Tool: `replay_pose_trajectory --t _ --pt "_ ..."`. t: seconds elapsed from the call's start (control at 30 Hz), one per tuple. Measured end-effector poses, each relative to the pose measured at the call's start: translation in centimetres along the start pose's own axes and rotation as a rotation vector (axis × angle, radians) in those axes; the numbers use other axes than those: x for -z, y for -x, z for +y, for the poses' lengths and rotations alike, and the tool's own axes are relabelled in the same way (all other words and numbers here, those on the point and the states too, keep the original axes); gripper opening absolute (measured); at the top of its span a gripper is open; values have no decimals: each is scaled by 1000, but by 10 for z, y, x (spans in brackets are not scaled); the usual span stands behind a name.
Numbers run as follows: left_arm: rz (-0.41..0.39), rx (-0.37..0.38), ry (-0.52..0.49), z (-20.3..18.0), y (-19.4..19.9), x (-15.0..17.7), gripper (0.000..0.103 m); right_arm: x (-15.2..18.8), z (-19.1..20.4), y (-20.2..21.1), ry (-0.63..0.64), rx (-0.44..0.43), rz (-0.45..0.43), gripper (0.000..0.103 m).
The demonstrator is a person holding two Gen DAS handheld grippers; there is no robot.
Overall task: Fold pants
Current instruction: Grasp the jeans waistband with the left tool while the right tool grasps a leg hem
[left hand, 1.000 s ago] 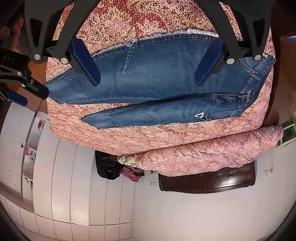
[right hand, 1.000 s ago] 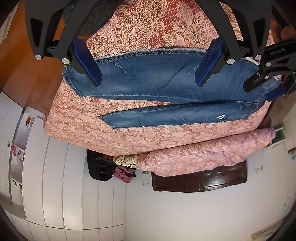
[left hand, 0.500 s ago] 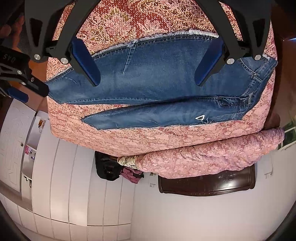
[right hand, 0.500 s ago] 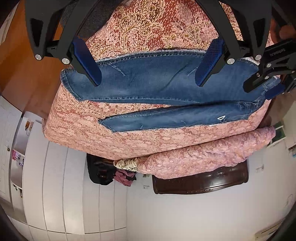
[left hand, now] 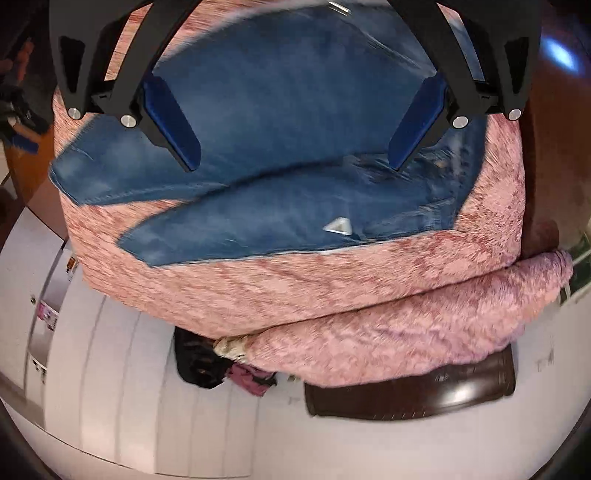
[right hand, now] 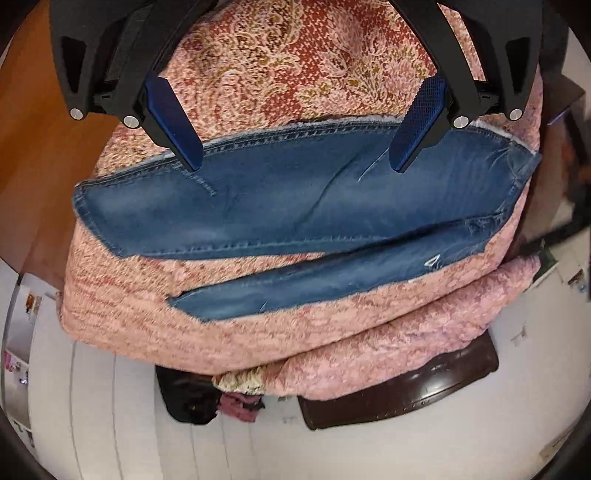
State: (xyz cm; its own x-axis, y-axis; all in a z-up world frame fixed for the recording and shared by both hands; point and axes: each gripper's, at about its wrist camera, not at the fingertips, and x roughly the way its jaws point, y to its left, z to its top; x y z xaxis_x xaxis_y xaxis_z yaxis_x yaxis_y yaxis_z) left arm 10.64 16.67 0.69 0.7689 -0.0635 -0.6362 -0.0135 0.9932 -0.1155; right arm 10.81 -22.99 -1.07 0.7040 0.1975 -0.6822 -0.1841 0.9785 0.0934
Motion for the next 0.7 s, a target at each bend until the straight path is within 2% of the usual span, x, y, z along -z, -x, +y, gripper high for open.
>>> replay_pose_trajectory --t 0.17,0.2,0.3,0.33,0.43,0.47,0.53,0.6,0.67,0.7 --pt "240 18 229 113 -75 -39 101 -2 11 -19 27 -4 66 100" --pt "275 46 282 132 -88 -43 101 -3 14 -24 34 -5 81 100" --pt "348 44 412 188 -122 -56 101 -5 21 -36 55 -2 116 100" --pt "358 41 474 208 -137 -56 101 -6 23 -41 63 0 130 100" --pt "355 135 603 241 -168 -51 101 -9 31 -56 88 5 171 100" --pt "360 127 629 252 -177 -51 101 -9 33 -60 91 4 179 100" --pt "376 136 650 262 -192 -48 101 -11 38 -67 95 -3 197 100" --pt "395 103 641 270 -210 -47 101 -12 44 -73 99 -15 211 100" --pt "413 166 660 279 -228 -48 101 -11 48 -78 101 -29 222 100" --pt "422 174 657 280 -234 -48 101 -11 51 -80 106 -32 226 100"
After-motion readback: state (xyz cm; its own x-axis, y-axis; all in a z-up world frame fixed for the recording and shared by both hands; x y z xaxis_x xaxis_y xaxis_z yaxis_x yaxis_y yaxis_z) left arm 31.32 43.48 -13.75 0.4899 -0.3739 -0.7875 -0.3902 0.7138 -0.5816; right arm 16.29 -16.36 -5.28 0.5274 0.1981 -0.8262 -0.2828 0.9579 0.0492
